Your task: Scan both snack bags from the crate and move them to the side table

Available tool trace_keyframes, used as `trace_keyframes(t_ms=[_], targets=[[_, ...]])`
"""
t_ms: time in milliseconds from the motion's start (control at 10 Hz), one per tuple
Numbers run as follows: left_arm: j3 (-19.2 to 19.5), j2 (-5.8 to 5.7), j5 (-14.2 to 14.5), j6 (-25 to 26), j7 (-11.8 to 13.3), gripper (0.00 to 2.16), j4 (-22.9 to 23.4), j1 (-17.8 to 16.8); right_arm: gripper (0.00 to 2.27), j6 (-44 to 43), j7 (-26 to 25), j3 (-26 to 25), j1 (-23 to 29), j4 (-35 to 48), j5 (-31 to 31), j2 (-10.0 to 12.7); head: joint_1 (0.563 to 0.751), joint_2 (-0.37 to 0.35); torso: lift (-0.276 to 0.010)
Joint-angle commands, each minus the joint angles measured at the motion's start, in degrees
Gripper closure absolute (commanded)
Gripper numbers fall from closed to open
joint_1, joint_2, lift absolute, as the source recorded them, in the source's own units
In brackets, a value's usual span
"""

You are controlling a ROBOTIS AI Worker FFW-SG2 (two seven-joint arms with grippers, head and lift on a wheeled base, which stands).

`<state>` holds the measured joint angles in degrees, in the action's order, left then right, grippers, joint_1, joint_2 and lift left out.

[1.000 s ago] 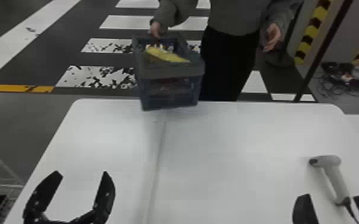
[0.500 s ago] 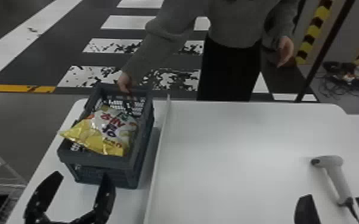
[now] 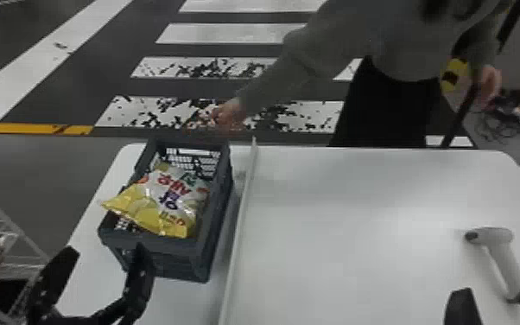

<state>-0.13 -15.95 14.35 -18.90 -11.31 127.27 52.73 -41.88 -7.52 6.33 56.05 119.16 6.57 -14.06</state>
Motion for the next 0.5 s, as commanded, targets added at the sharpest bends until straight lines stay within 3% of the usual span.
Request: trace_keyframes(t_ms=[0,200,400], targets=[[2.24,0.65,2.70,-0.30,0.41,0.09,-0.44,-0.70,0.14,-0.52,0.05,0.00,0.20,-0.07,-0.06,0.00,0.695,0.102,-0.095],[4.09,1.62,5.87,3.04,0.50,0.09,-0.71,-3.25,0.14,-0.87,0.05,0.26,0.29,0.02,-0.15,-0.09,0.695,0.144,-0.095],[5.23,2.50,8.94,10.95,0.58,0.09,-1.23,-7.73,0.14,-0.87,0.14,0.62,0.56,0.02,-0.68,-0.26,0.695,0.185,-0.095]])
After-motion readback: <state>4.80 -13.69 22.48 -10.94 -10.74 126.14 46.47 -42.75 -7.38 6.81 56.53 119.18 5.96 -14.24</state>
